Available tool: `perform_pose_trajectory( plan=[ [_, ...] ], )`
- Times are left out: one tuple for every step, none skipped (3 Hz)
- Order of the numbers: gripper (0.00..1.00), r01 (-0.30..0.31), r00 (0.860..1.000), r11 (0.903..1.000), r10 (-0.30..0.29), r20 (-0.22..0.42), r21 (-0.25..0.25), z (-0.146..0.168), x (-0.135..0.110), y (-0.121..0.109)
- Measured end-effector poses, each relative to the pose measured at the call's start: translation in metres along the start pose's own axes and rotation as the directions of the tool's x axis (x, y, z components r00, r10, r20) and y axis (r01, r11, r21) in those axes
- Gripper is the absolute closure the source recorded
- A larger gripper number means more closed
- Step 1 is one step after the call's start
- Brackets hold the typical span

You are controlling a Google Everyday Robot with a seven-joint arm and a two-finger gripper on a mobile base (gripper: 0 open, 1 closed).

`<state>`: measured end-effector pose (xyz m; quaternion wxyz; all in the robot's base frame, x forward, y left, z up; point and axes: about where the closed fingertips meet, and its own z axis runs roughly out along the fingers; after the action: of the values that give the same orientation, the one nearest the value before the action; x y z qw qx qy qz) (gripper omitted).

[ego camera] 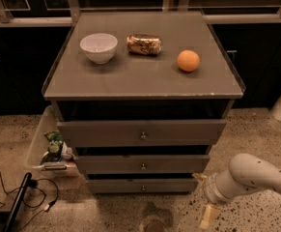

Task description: Open bottom drawer

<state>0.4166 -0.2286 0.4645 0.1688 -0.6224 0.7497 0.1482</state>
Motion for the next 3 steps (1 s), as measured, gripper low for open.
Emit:
perform_pose_trajectory(
  plan=[
    [0.0, 0.04, 0.999, 0.999, -0.04, 0.003, 0.022, 0.045, 0.015, -0.028],
    [0.0, 0.091, 0.995, 0.9931, -0.093, 0.025, 0.074, 0.095, 0.03, -0.058],
    [0.0, 0.136, 0.989, 0.9838, -0.142, 0.044, 0.117, 0.135, 0.047, -0.081]
  ],
)
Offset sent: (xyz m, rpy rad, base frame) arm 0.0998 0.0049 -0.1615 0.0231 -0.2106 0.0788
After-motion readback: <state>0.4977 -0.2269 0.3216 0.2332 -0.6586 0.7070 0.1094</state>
